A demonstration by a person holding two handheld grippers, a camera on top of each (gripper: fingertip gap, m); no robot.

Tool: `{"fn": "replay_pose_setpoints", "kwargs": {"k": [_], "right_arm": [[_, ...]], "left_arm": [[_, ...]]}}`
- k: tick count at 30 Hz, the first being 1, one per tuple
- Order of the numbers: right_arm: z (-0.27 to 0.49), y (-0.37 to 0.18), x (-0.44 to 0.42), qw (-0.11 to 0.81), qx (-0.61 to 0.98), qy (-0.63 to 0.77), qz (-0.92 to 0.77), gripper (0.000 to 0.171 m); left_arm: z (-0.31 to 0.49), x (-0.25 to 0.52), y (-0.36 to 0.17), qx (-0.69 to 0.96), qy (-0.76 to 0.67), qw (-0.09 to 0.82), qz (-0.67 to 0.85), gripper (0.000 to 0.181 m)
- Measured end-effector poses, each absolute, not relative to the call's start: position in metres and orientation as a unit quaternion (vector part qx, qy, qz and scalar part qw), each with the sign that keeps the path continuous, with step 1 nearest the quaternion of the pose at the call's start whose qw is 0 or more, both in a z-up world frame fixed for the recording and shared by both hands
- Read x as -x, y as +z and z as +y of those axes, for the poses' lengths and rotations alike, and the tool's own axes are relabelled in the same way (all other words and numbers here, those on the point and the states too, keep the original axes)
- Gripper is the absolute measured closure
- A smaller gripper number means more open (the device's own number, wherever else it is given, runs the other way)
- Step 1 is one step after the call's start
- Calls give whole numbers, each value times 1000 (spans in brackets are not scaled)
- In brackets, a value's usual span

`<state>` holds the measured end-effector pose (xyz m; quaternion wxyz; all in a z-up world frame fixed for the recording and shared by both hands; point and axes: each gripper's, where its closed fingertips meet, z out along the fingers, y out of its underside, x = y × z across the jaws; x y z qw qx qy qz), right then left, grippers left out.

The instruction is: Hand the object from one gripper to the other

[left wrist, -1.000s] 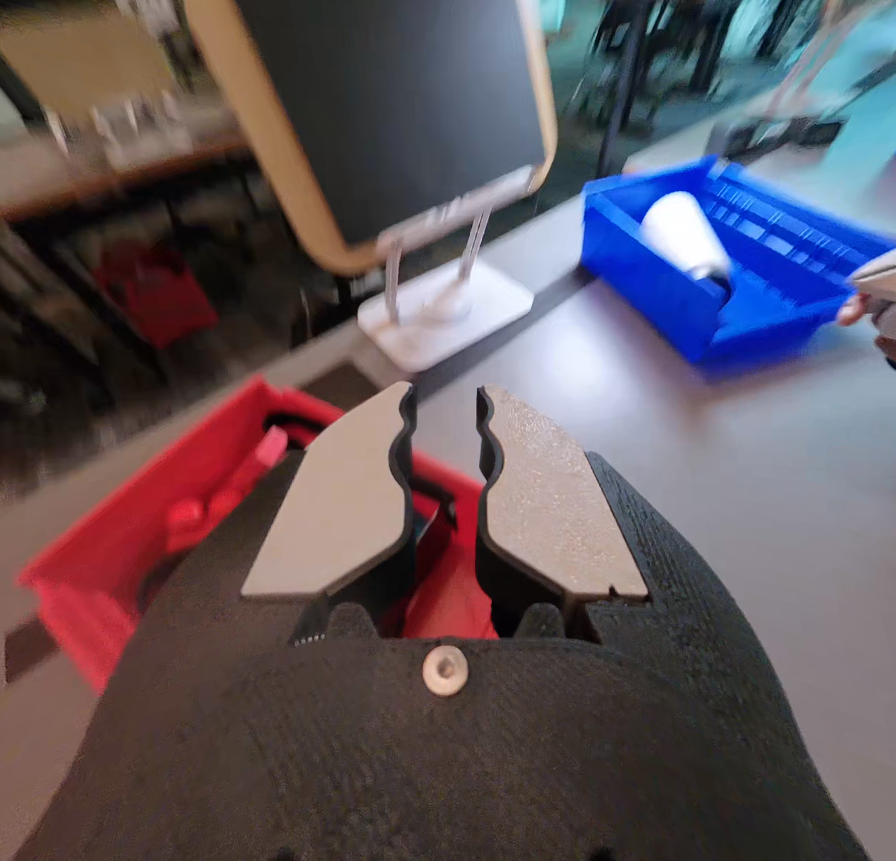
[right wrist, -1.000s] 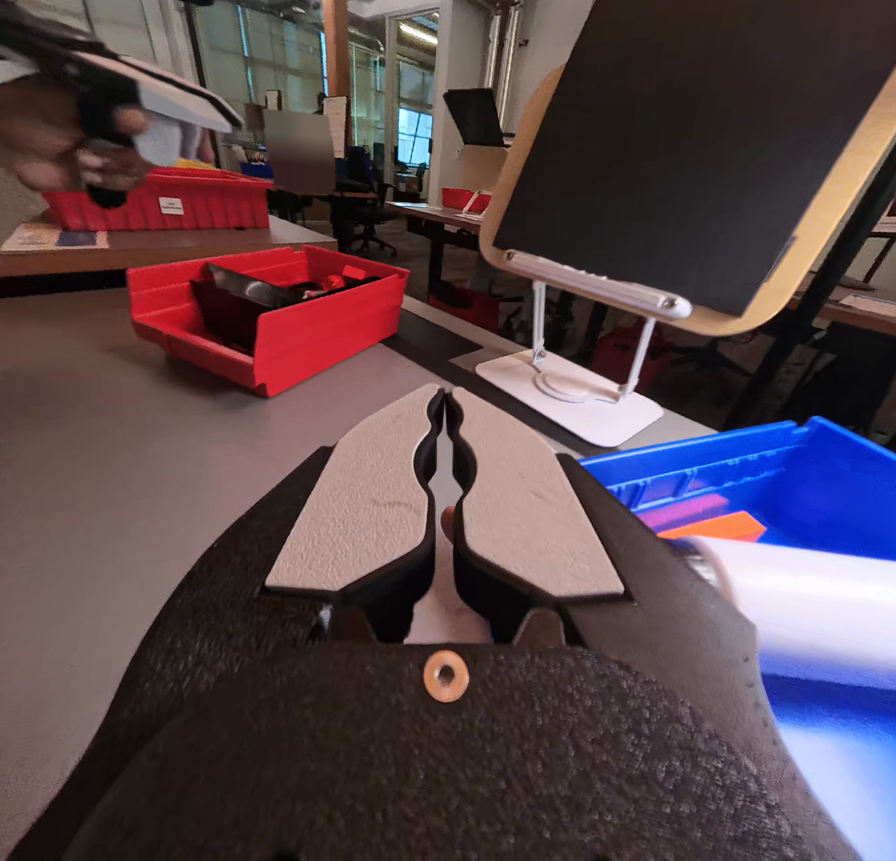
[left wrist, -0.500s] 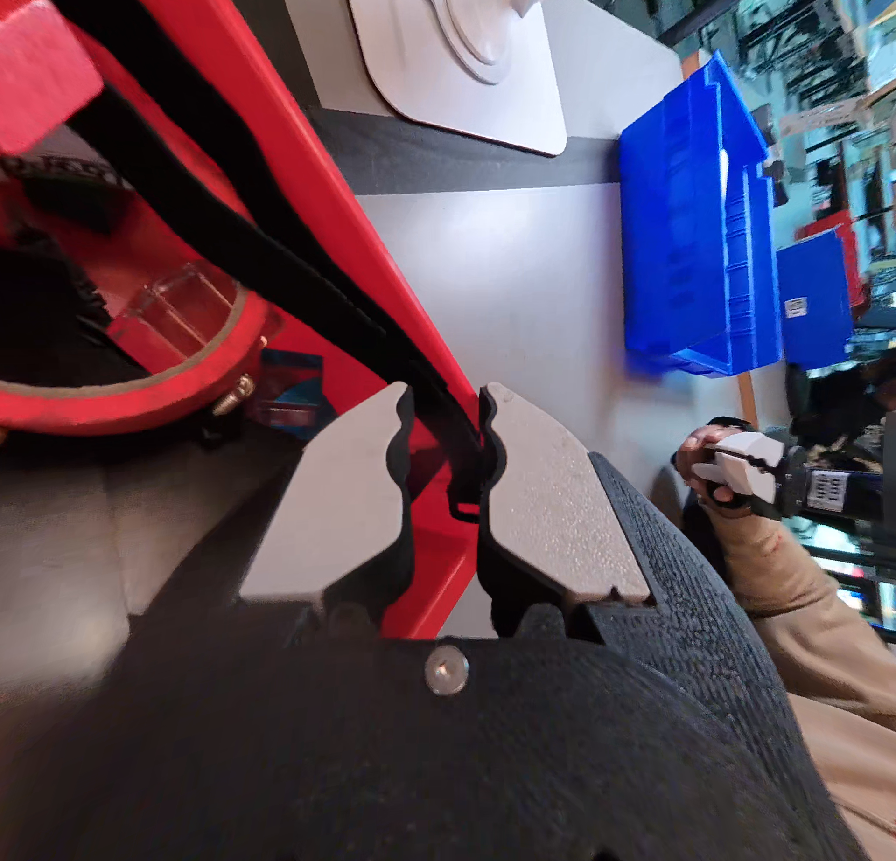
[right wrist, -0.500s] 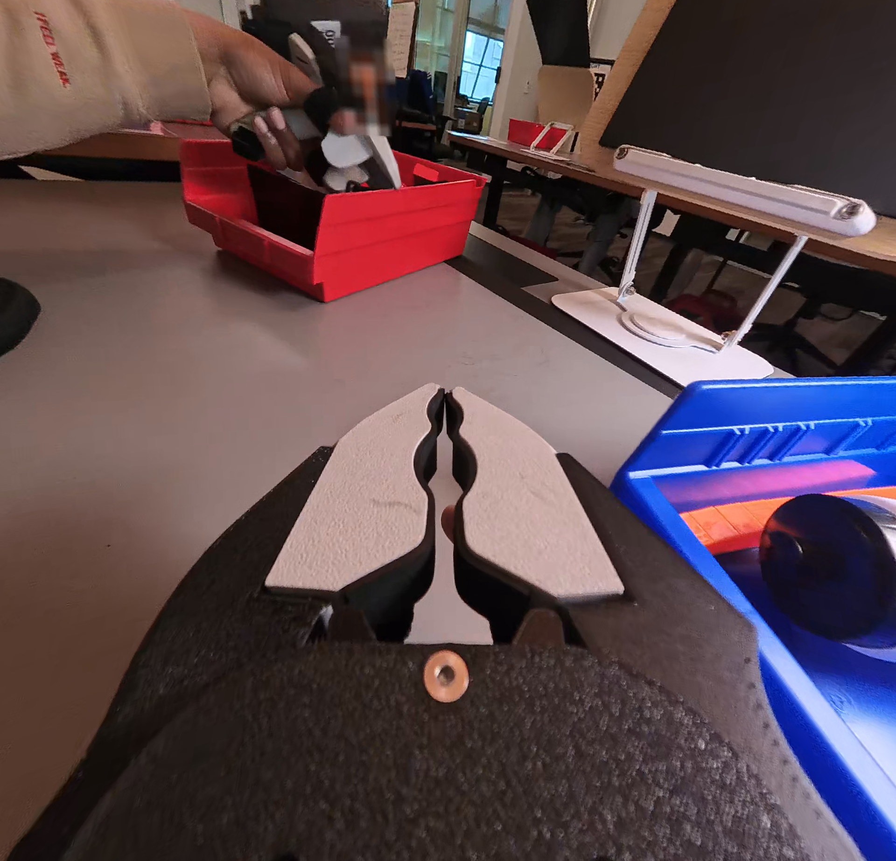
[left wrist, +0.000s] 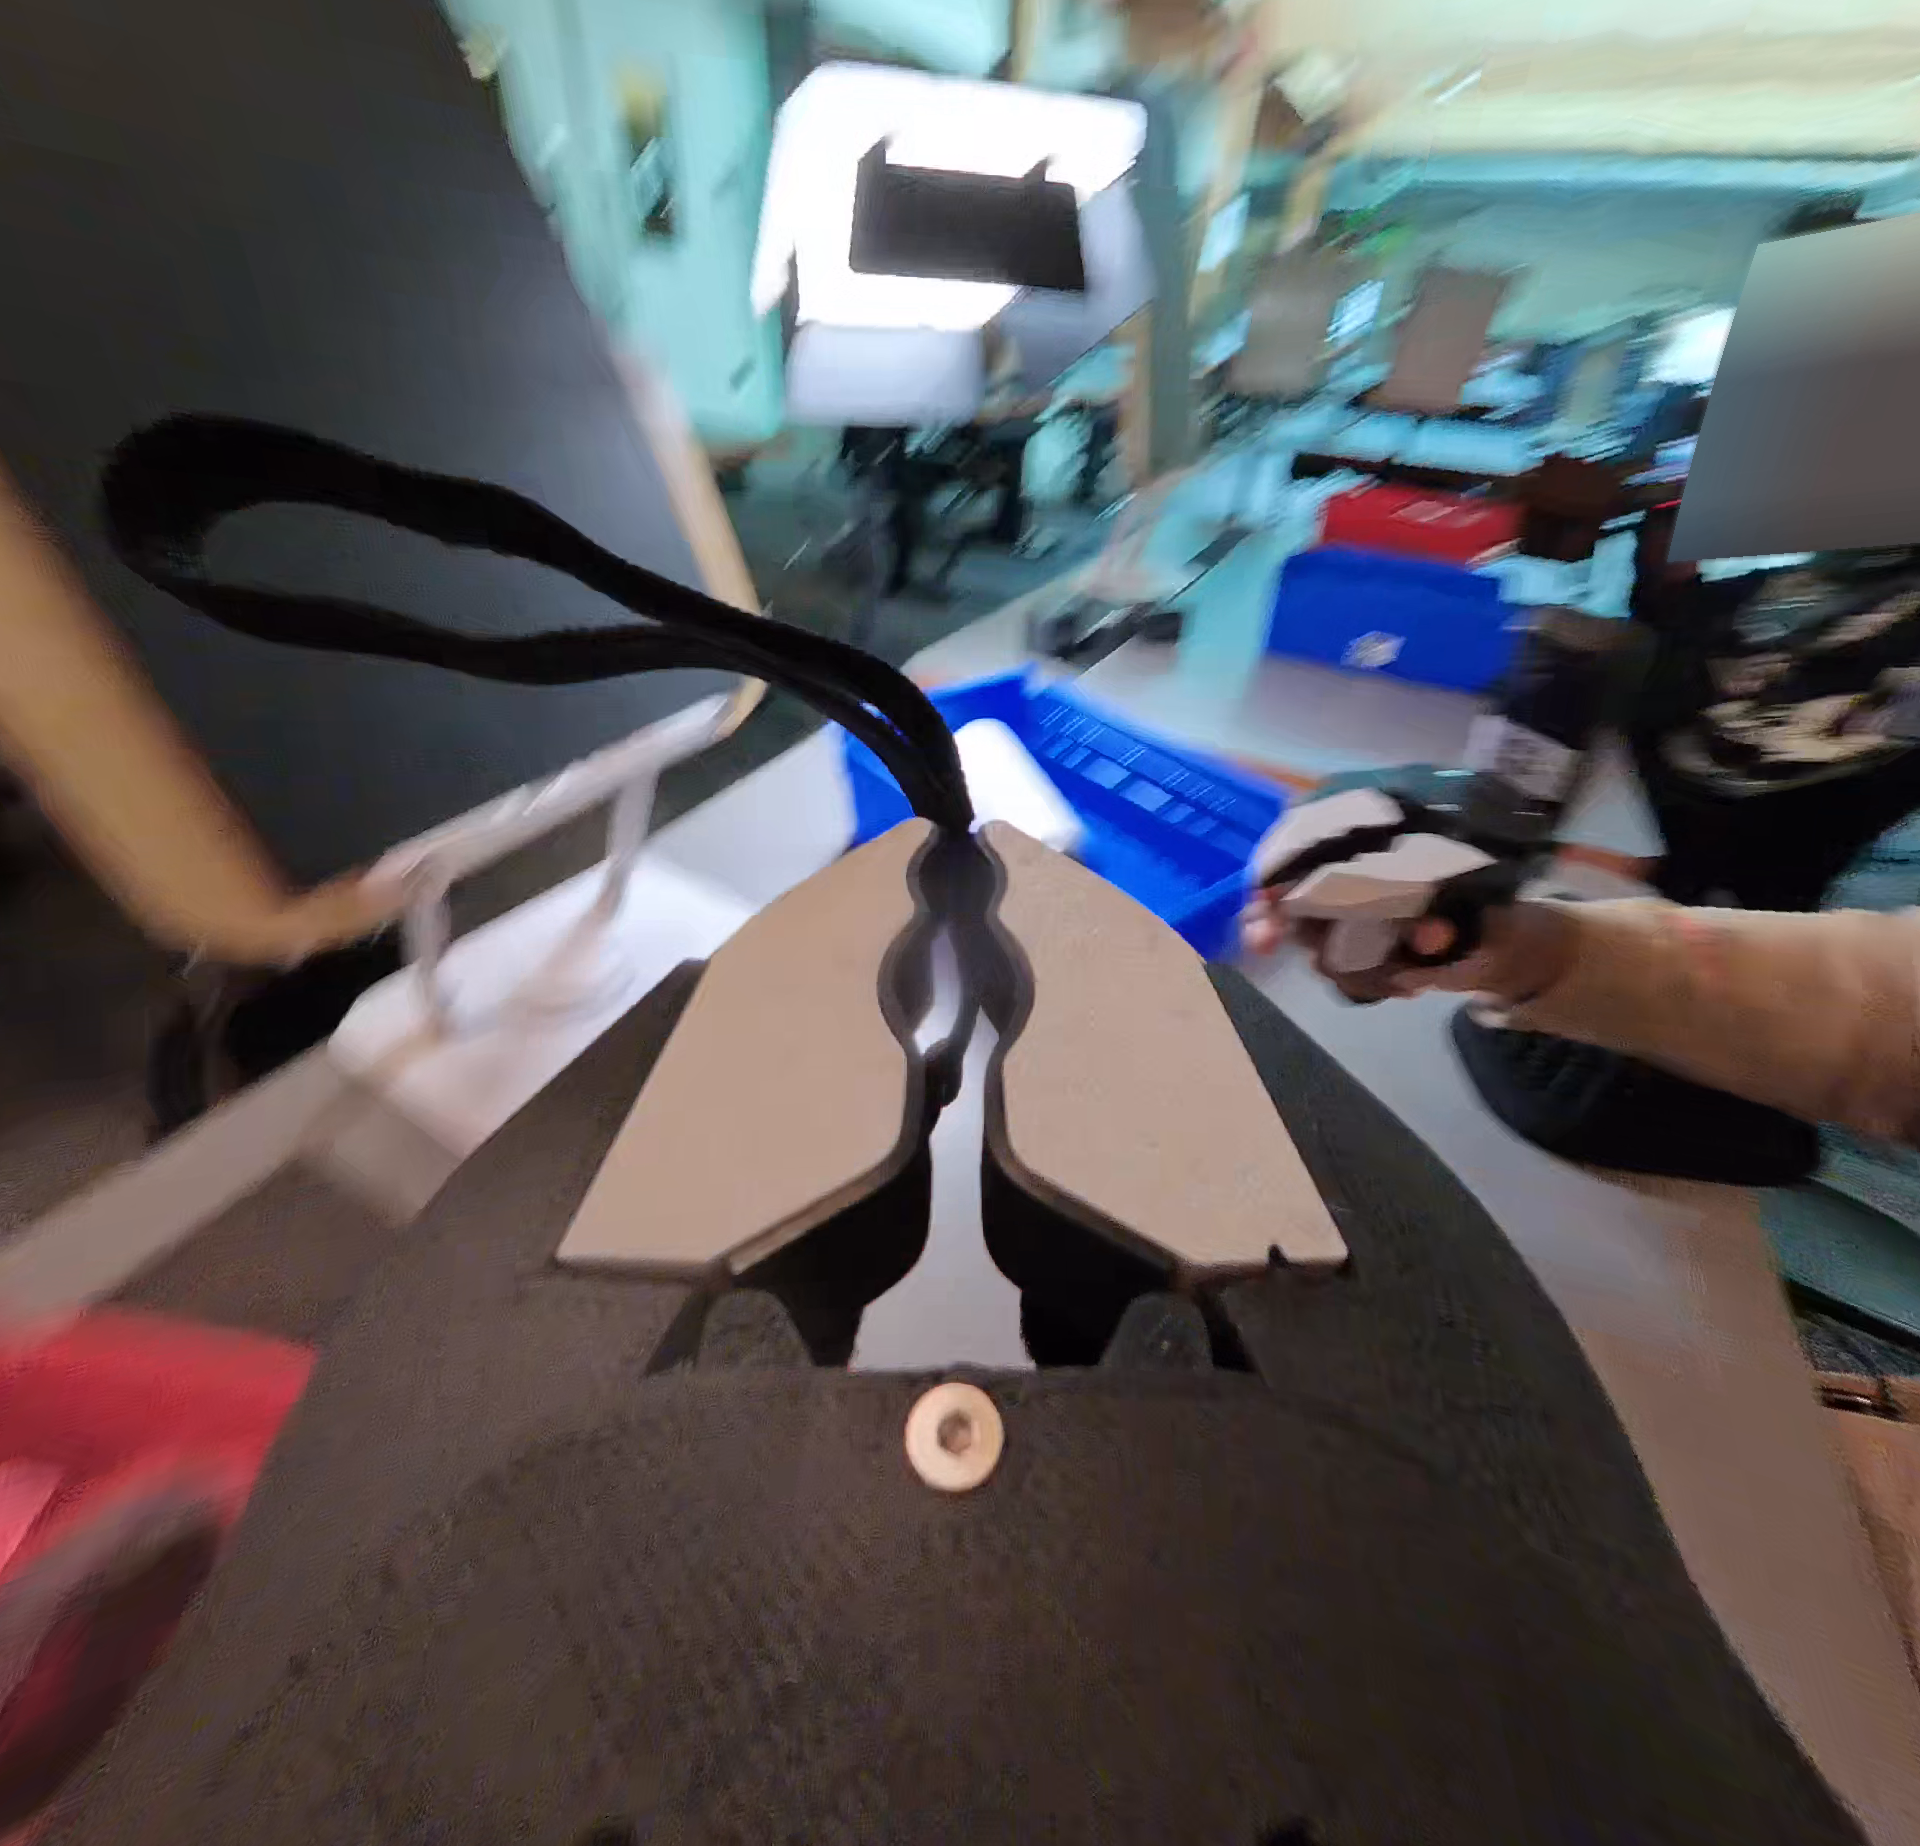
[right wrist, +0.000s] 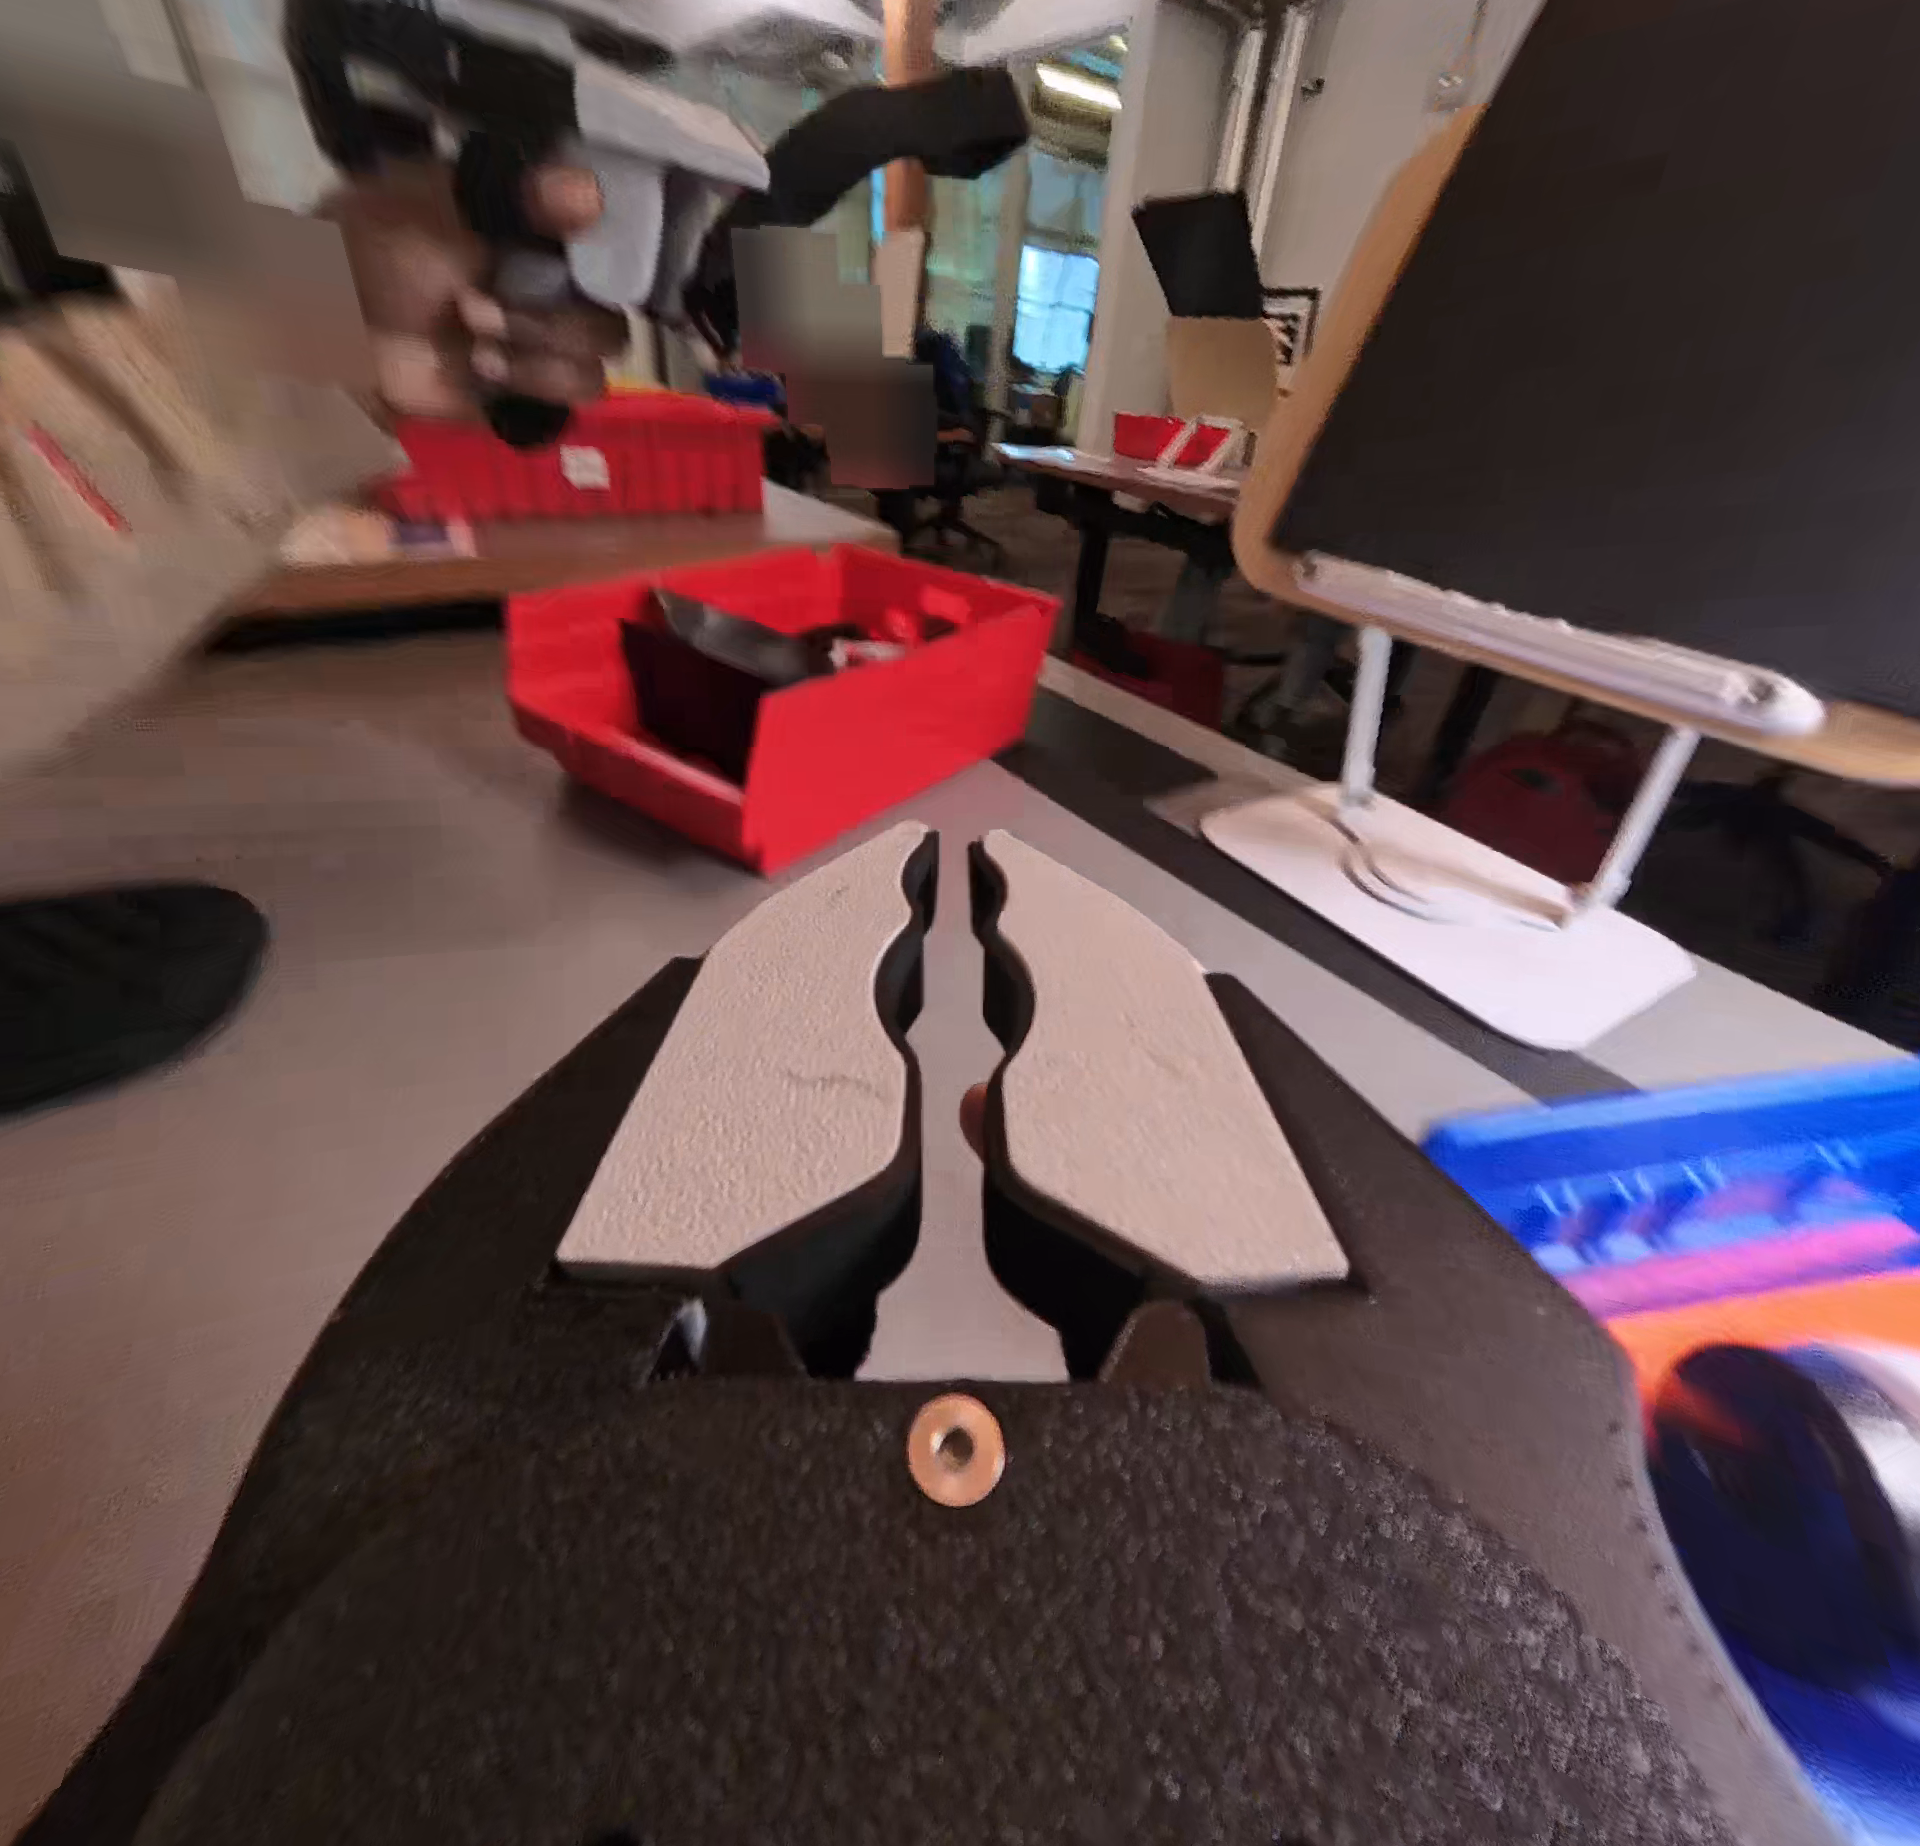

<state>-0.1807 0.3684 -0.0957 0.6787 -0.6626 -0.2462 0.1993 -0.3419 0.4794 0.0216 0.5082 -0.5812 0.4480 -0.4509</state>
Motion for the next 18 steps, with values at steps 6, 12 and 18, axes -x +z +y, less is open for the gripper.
{"fn": "replay_pose_setpoints", "kwargs": {"k": [6,12,18], "right_arm": [[353,35,259,651,540,466,-260,124],[348,23,271,641,532,459,-306,166],[370,-8,253,607,647,344,-308,166]], "left_arm": [[356,292,57,354,-618,488,504,177],[340,257,-3,373,-642,408,531,177],[359,242,-43,423,-573,423,560,151]]}}
